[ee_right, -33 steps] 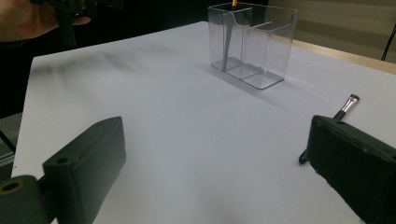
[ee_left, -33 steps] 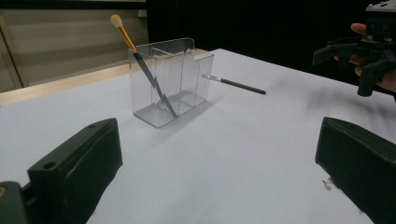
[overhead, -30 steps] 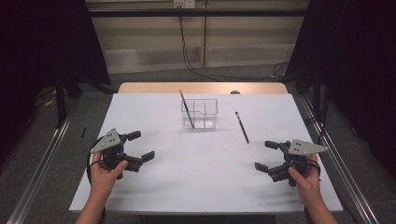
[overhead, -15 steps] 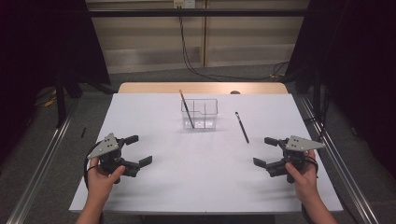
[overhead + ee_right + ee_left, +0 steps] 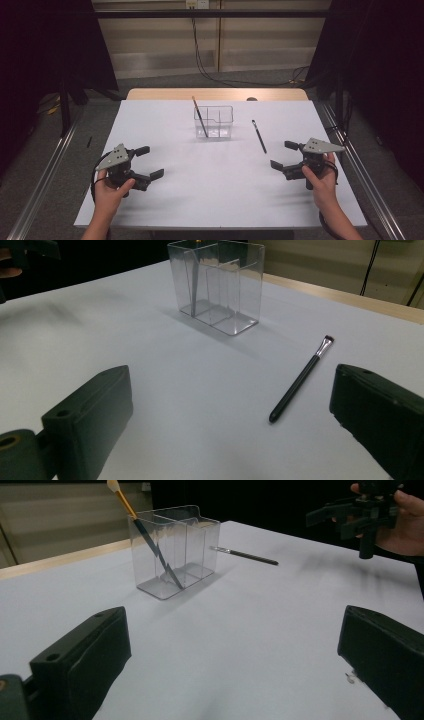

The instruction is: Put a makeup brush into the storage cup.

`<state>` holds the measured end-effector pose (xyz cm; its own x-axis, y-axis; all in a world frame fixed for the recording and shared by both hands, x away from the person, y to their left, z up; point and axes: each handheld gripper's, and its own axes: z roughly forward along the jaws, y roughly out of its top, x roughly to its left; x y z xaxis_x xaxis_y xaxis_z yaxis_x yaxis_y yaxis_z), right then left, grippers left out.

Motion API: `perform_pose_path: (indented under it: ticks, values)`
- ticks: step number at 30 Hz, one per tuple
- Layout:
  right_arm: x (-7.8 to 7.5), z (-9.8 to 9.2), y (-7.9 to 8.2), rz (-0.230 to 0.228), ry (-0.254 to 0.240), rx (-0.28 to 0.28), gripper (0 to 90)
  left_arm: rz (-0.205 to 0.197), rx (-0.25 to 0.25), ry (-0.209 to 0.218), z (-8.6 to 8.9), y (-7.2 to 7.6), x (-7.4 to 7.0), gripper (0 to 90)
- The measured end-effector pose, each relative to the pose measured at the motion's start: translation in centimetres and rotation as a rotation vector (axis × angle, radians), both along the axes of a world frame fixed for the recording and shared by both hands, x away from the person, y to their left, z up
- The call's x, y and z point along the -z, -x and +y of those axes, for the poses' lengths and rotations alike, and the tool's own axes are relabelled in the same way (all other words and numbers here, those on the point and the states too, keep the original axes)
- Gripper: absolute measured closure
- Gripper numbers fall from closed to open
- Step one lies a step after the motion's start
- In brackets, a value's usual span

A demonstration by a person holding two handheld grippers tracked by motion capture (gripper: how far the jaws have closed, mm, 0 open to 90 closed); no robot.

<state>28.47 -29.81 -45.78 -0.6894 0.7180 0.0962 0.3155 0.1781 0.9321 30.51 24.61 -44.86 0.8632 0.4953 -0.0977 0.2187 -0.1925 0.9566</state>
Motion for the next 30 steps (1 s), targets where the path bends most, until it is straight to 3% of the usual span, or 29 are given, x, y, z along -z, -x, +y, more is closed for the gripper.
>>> perform_pose_path:
  ticks: [4, 13, 25, 30]
  values:
    - [0.1, 0.0, -0.8, 0.006, 0.003, 0.023, 2.9, -0.001, 0.0, 0.011, 0.0, 0.0, -0.1, 0.4]
    - [0.6, 0.3, -2.8, 0.025, -0.009, 0.074, 2.8, -0.001, 0.009, -0.011, -0.1, 0.3, 0.0, 0.4]
    - [0.0, 1.5, -5.3, 0.035, 0.014, 0.078, 2.8, -0.004, 0.005, 0.002, 0.2, 0.1, 0.0, 0.5]
    - [-0.3, 2.1, -6.2, 0.044, 0.016, 0.098, 2.9, -0.016, 0.0, -0.012, 0.3, 0.3, -0.2, 0.7]
